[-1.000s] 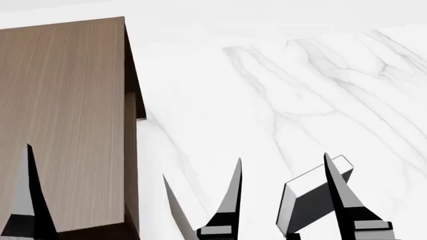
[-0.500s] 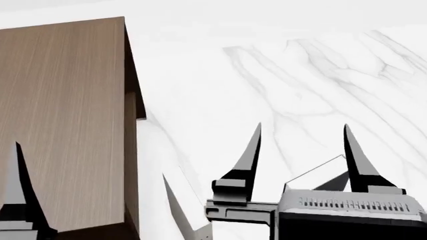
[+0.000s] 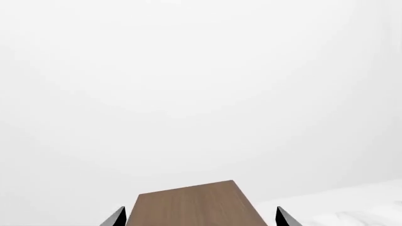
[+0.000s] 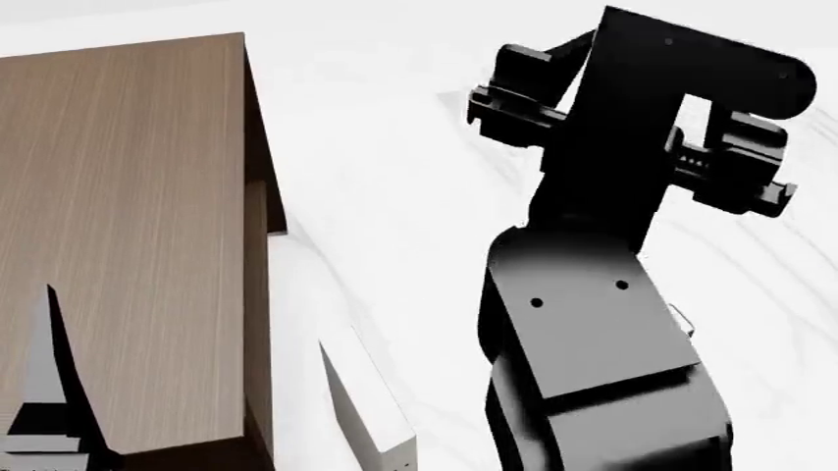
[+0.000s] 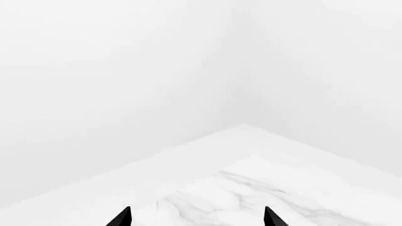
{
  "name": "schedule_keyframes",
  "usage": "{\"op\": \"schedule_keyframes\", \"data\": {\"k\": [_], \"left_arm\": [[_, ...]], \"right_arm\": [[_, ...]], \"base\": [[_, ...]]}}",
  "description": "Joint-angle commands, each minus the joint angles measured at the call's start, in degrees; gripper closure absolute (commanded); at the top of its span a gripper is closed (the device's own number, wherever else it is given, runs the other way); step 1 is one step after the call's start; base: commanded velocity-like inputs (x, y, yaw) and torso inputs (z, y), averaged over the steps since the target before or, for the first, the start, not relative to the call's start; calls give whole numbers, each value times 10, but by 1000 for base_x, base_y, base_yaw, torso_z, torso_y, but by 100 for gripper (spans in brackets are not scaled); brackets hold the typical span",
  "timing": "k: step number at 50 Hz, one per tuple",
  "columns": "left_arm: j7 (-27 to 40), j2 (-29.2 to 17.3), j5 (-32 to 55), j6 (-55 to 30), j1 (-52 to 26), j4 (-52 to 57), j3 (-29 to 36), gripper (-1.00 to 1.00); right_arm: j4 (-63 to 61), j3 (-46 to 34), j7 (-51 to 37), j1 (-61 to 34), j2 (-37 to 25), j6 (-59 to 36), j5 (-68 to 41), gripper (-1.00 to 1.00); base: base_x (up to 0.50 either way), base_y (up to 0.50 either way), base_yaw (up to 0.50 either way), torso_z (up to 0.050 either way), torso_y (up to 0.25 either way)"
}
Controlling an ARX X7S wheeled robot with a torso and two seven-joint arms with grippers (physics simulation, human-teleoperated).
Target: Pick up the book in the middle and place it on the cabinet shelf.
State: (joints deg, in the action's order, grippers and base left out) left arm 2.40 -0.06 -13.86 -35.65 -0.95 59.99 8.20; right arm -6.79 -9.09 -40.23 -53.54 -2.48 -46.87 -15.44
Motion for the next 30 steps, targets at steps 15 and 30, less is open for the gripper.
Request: {"op": "schedule_keyframes", "data": {"k": [15, 30], "left_arm": [[-3, 0, -9, -8, -4, 0, 13, -100], [-9, 0, -4, -5, -5, 0, -2, -100]], "right_arm": [[723, -83, -198, -270, 24, 304, -206, -100], [817, -91, -325, -282, 17, 285, -277, -100]], "base": [[0, 0, 0, 0, 0], [0, 0, 0, 0, 0]]}}
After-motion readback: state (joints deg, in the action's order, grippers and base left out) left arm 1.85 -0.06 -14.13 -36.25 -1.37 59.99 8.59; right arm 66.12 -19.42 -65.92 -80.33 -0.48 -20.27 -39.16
